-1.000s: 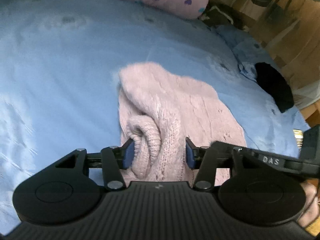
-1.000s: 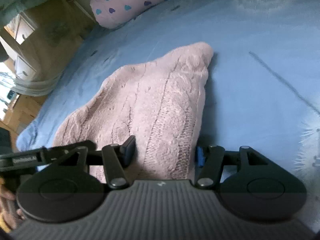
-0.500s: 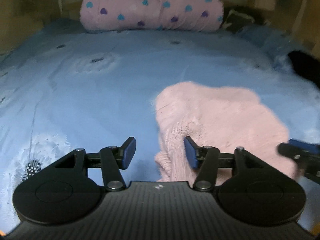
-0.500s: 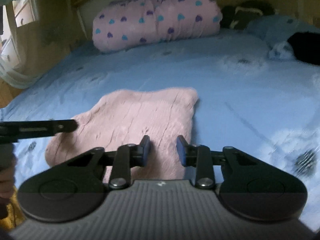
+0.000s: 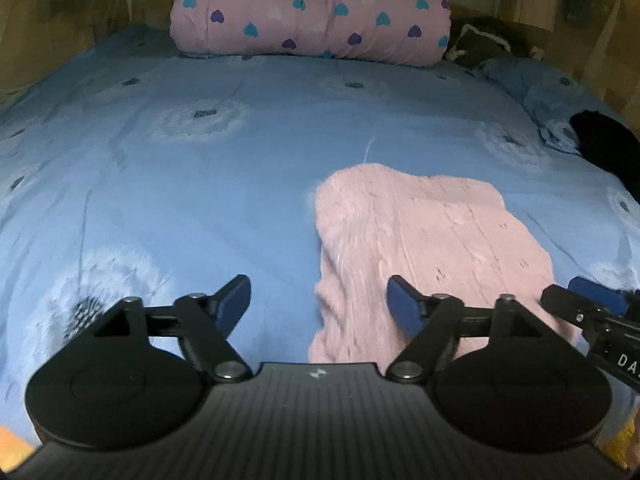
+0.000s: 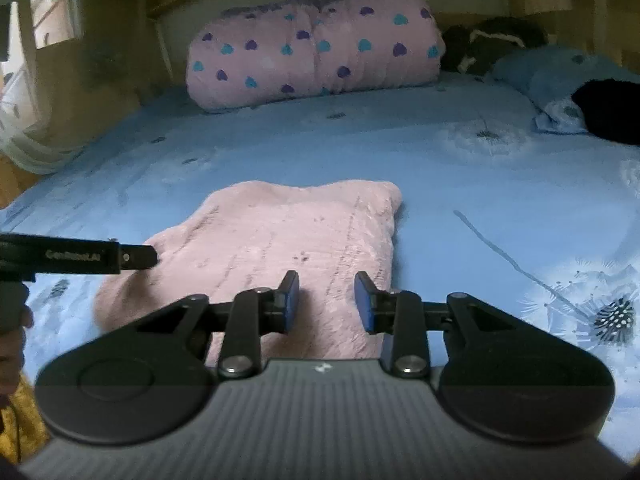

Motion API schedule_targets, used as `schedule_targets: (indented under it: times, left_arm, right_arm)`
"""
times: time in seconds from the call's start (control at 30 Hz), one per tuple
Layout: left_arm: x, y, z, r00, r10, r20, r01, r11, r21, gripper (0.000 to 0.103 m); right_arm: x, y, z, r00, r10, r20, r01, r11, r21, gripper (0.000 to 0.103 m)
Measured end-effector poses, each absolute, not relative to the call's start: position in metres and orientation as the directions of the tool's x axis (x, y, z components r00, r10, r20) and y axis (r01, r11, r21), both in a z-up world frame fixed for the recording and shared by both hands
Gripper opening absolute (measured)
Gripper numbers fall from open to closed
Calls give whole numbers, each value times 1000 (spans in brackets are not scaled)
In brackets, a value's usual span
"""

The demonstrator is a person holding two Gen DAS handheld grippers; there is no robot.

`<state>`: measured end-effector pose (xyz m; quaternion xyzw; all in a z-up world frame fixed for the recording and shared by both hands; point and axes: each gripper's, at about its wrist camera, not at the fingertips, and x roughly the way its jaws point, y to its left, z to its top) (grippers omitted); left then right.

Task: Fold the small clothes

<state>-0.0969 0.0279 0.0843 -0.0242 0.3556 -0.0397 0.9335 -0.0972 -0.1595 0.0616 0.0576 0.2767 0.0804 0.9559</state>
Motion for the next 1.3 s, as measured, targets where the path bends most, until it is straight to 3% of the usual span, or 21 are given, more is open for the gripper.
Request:
schedule_targets:
  times: [0.1, 0.23, 0.37, 0.6, 0.93, 1.3]
  left_arm:
    - [-115, 26, 87, 731, -96, -676, 60, 995, -76, 86]
    - [-139, 16, 80, 723, -74, -687, 53, 997, -51, 96]
    - [-161, -1, 68, 712, -39, -701, 54, 999, 0, 100]
    - [-163, -21, 42, 661, -11, -750, 43, 999, 23, 101]
    - [-150, -20, 23, 634, -6, -773, 10, 1000, 1, 103]
    - [-149, -19, 21, 636, -1, -772, 9, 1000, 6, 103]
  right_arm:
    - [-112, -159, 68, 840, 203, -502, -141, 977, 159, 61]
    - [-130, -153, 76, 838, 207, -505, -164, 978, 129, 65]
    - [-146, -153, 75, 831, 195, -520, -160, 981, 112, 78]
    - [-158, -156, 52, 807, 129, -576, -123, 991, 49, 81]
    - [-147, -161, 19, 762, 109, -638, -87, 994, 66, 81]
    - [-149, -164, 13, 775, 117, -621, -78, 993, 89, 84]
